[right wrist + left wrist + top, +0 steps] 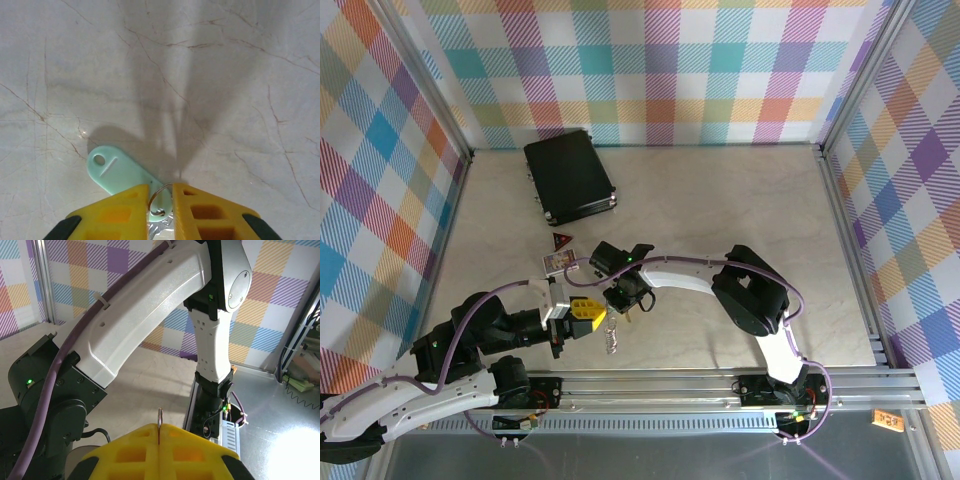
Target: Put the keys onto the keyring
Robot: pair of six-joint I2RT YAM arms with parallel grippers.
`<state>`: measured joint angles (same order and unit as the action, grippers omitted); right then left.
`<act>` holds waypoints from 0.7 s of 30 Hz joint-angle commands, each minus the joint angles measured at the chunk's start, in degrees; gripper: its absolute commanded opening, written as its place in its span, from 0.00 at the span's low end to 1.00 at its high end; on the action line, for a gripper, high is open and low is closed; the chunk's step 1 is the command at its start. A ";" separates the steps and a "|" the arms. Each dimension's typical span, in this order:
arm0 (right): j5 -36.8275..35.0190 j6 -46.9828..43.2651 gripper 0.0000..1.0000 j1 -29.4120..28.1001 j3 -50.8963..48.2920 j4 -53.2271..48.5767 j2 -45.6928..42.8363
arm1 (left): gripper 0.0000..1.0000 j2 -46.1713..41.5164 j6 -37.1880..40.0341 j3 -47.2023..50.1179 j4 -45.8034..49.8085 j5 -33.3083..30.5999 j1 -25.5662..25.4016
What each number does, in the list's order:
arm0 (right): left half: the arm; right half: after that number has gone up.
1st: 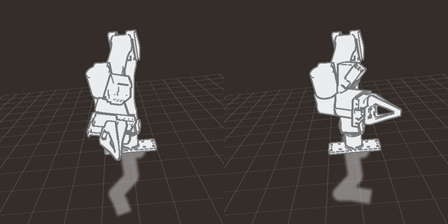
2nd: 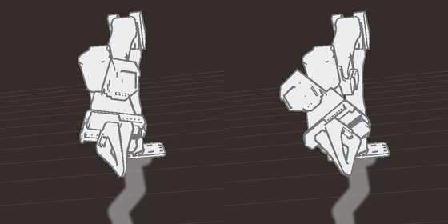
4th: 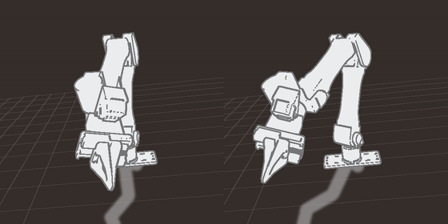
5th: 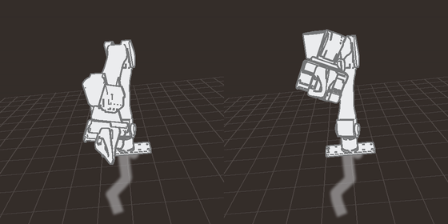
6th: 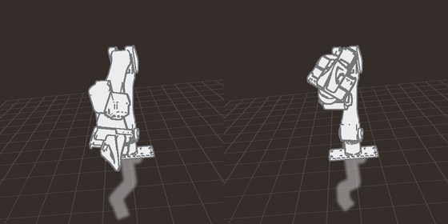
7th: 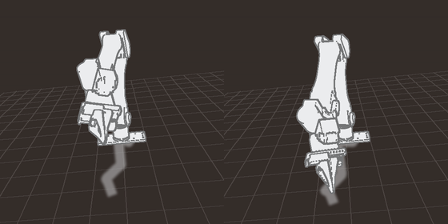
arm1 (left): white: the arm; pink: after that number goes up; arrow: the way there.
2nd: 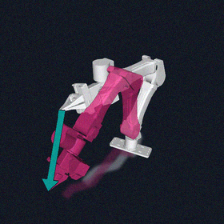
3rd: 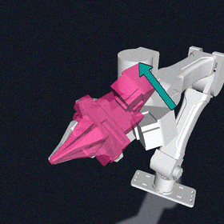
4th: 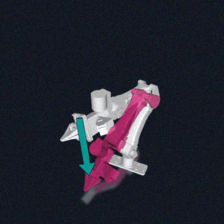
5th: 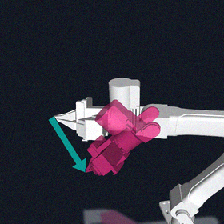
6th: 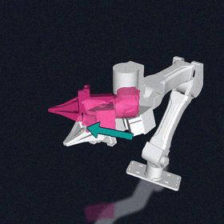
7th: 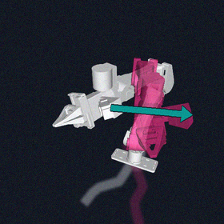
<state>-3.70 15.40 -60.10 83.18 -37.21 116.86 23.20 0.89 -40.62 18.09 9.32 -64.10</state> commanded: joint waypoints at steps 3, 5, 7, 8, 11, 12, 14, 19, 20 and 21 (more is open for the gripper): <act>-0.86 -0.56 0.16 -0.39 1.14 -2.08 0.02 | 0.00 -0.02 -0.17 0.21 -1.65 -0.33 -0.42; -1.04 -0.59 0.15 -0.45 1.12 -2.29 -0.14 | 0.00 0.00 -0.23 0.23 -1.66 -0.36 -0.41; -1.45 -0.70 0.14 -0.40 1.11 -2.60 -0.38 | 0.00 0.01 -0.23 0.19 -1.65 -0.32 -0.37; -1.77 -0.72 0.14 -0.45 1.13 -2.70 -0.44 | 0.00 0.09 -0.24 0.27 -1.65 -0.27 -0.37; -2.54 -1.03 0.12 -0.39 1.20 -3.33 -0.56 | 0.00 0.18 -0.23 0.22 -1.65 -0.09 -0.37; -2.62 -1.07 0.12 -0.44 1.11 -3.31 -0.58 | 0.00 0.13 -0.20 0.28 -1.65 -0.09 -0.40; -2.70 -1.16 0.11 -0.43 1.02 -3.35 -0.61 | 0.00 0.17 -0.23 0.28 -1.65 -0.01 -0.41; -3.10 -1.26 0.07 -0.39 1.00 -3.33 -1.05 | 0.00 0.13 -0.27 0.30 -1.65 0.08 -0.42; -3.23 -1.25 0.07 -0.37 0.87 -3.52 -1.19 | 0.00 0.11 -0.32 0.35 -1.65 0.08 -0.42; -3.53 -1.33 0.06 -0.37 0.83 -3.69 -1.40 | 0.00 0.10 -0.31 0.37 -1.65 0.08 -0.41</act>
<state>-5.98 14.52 -60.10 83.40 -38.57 116.62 23.51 0.86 -40.62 18.06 9.34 -64.10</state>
